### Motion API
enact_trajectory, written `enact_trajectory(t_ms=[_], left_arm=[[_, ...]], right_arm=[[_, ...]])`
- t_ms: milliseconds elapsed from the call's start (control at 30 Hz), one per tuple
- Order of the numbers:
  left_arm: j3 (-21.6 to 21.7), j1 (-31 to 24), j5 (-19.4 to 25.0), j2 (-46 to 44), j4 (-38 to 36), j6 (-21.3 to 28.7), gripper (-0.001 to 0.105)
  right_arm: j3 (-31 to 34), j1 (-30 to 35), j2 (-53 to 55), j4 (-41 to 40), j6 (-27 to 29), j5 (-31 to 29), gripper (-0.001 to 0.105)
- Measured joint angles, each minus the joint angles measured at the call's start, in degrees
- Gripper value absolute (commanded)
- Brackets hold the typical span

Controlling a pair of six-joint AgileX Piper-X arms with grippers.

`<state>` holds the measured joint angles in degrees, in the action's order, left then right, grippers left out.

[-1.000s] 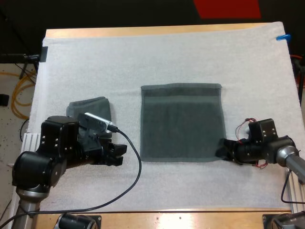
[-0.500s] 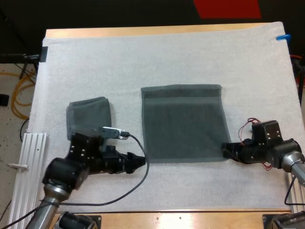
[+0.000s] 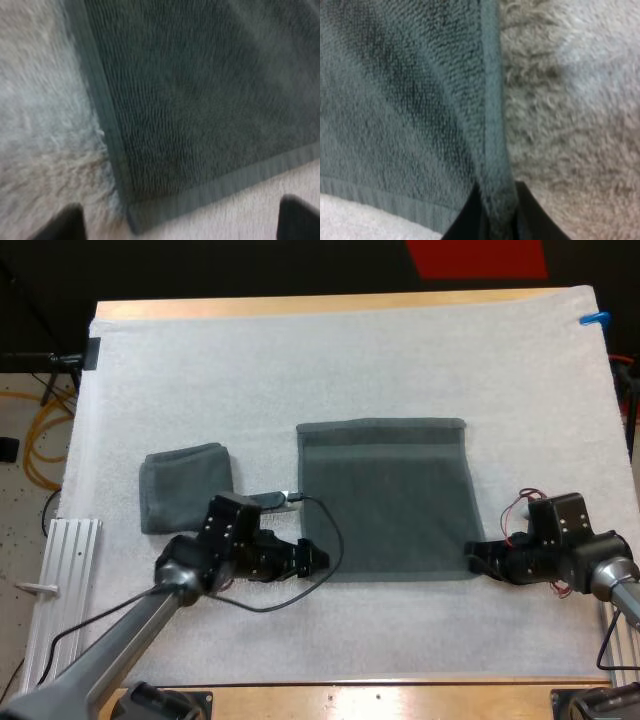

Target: Pick towel from pile fold and stack

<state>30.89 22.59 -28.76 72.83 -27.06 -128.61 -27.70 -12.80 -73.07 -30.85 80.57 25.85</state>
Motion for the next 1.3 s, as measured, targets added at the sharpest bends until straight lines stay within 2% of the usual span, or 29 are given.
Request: enact_trajectory(t_ms=[133,333,500,567,867,1033,1133,1300], left_arm=[[0.00,0.00,-2.64,6.81,3.87,-0.73,0.073],[0.84,-0.01,-8.91,11.02,8.40,-3.01,0.073],[0.98,-0.12,-10.23,11.45,9.26,-3.05,0.072],[0.98,-0.12,-10.35,11.54,9.26,-3.05,0.067],[0.42,0.00,-9.56,12.94,8.71,-3.16,0.003],[0.31,0.29,-9.15,11.33,6.28,-2.76,0.000],[0.33,2.54,-6.41,4.70,1.39,-0.73,0.000],[0.33,8.35,-4.60,-6.09,-5.21,-0.40,0.000]], right_arm=[[0.00,0.00,0.00,-0.21,-0.01,0.00,0.000],[0.00,0.00,0.00,-0.35,-0.01,0.00,0.000],[0.00,0.00,0.00,-0.35,-0.01,0.00,0.000],[0.00,0.00,0.00,-0.35,-0.01,0.00,0.000],[0.00,0.00,0.00,-0.35,-0.01,0.00,0.000],[0.00,0.00,1.12,-2.30,-0.01,0.87,0.000],[0.00,0.00,5.18,-5.47,-0.01,0.76,0.000],[0.00,-0.28,14.37,-13.39,-0.43,0.77,0.000]])
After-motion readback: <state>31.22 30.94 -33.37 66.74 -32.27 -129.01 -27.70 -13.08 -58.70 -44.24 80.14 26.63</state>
